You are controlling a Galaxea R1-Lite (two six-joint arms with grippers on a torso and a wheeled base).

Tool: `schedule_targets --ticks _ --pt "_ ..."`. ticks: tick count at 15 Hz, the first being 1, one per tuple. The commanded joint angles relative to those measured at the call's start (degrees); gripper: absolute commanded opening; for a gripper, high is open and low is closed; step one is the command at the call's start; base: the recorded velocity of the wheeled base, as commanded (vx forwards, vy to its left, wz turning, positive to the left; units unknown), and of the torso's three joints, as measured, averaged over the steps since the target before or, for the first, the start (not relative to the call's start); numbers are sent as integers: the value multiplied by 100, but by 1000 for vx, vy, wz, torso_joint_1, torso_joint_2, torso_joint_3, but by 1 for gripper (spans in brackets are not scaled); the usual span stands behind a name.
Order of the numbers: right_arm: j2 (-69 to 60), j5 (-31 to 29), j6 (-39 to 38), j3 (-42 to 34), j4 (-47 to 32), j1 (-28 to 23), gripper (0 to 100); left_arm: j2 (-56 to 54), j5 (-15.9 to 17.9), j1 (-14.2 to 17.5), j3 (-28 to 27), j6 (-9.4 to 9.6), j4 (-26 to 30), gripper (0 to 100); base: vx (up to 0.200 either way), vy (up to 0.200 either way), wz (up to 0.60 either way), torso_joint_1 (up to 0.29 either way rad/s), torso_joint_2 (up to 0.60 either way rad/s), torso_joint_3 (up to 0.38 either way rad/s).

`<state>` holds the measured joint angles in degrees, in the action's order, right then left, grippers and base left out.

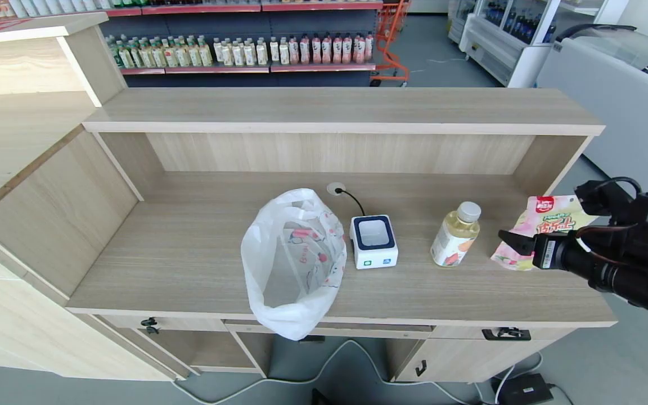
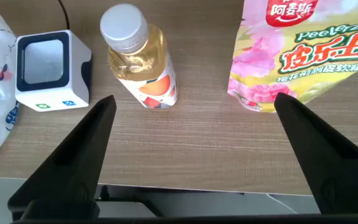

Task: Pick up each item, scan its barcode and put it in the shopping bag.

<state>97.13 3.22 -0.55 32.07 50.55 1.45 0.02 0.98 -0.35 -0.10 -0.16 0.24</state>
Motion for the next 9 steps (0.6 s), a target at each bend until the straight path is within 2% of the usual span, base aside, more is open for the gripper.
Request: schedule_targets --ticks 1,7,9 --pt "939 3 2 335 104 136 100 -2 -10 0 1 -11 2 100 0 0 0 0 0 0" --pt "1624 -85 2 572 482 620 100 -2 -1 0 1 -2 2 100 0 0 0 0 0 0" --pt "1862 -506 11 695 508 707 100 -2 -1 0 1 -2 2 100 0 0 0 0 0 0"
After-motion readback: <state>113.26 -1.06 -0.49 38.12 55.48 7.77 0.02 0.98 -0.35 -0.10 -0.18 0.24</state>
